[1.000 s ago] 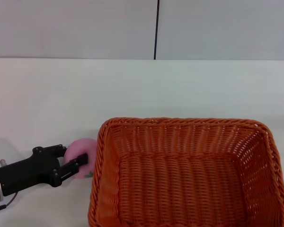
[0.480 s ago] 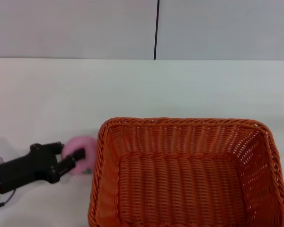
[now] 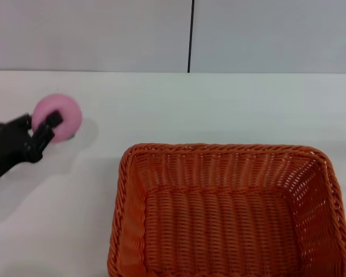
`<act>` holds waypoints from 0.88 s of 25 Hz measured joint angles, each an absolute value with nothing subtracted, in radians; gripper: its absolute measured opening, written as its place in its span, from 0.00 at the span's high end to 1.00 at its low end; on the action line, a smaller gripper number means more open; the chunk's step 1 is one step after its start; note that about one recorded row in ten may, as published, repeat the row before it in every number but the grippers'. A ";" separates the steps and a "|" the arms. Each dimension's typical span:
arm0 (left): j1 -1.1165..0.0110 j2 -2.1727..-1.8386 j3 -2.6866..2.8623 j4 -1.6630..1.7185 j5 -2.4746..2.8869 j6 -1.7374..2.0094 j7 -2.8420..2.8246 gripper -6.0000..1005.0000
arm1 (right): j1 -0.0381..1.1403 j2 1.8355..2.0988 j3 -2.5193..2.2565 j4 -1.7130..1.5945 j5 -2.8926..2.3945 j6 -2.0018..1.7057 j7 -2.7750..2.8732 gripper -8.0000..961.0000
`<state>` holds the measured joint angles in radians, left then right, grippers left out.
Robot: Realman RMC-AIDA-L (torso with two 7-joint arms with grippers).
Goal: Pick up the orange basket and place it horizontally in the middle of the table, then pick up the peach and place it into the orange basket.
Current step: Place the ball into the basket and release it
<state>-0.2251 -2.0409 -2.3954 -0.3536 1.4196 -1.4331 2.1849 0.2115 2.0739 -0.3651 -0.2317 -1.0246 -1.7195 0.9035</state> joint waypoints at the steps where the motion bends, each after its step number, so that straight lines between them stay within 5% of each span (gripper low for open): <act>1: -0.225 -2.041 -2.395 -0.354 1.420 -1.433 2.185 0.76 | 0.211 2.074 -0.365 -0.232 -1.025 -1.720 0.903 0.50; 8: -0.338 -2.045 -2.221 -0.363 1.476 -1.731 2.141 0.81 | 0.212 2.074 -0.365 -0.232 -1.025 -1.719 0.903 0.50; 18: -0.380 -2.053 -2.141 -0.365 1.522 -1.664 2.020 0.86 | 0.216 2.074 -0.365 -0.232 -1.025 -1.716 0.902 0.50; 20: -0.378 -2.053 -2.147 -0.365 1.521 -1.665 2.021 0.66 | 0.216 2.074 -0.365 -0.231 -1.025 -1.715 0.902 0.50; 22: -0.373 -2.053 -2.163 -0.365 1.521 -1.668 2.022 0.61 | 0.215 2.074 -0.365 -0.228 -1.025 -1.715 0.902 0.50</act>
